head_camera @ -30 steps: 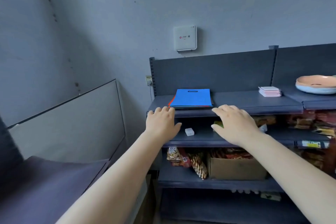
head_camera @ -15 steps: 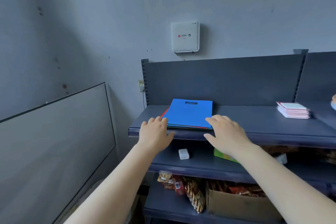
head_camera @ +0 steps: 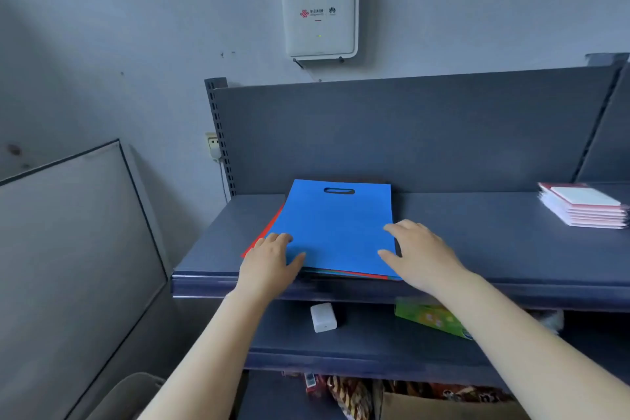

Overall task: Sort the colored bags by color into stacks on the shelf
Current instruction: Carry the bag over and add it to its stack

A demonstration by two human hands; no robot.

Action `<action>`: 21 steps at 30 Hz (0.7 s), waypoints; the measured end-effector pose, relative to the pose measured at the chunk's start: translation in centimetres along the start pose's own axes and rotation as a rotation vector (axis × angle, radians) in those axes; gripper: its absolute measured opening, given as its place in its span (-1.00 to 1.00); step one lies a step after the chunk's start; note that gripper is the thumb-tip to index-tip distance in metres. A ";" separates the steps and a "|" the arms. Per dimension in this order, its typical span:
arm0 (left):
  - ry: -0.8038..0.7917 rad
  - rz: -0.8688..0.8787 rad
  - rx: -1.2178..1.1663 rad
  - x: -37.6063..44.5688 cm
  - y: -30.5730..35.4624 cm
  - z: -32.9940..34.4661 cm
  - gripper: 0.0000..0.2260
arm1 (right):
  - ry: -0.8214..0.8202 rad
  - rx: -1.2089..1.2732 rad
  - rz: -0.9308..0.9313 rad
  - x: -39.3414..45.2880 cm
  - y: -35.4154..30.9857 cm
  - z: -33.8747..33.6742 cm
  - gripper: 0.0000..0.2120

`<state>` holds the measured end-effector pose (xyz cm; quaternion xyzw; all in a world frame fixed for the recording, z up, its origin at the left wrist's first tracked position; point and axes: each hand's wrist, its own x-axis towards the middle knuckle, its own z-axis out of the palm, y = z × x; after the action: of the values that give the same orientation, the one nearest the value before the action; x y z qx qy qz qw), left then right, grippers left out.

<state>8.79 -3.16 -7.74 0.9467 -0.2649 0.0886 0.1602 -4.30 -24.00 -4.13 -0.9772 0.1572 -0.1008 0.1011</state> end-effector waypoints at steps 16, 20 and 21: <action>0.049 0.091 -0.206 4.6 -3.0 3.3 -0.62 | 0.157 0.584 0.448 6.0 3.9 6.0 -0.71; -0.005 0.129 -0.331 4.7 -3.4 3.3 -0.65 | 0.190 0.630 0.477 6.5 4.6 6.2 -0.74; 0.002 0.124 -0.370 4.7 -3.5 3.2 -0.67 | 0.202 0.636 0.474 6.5 4.7 6.2 -0.76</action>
<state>14.84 -3.71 -10.48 0.8828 -0.3346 0.0490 0.3260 1.86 -29.47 -10.12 -0.8190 0.3482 -0.2137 0.4028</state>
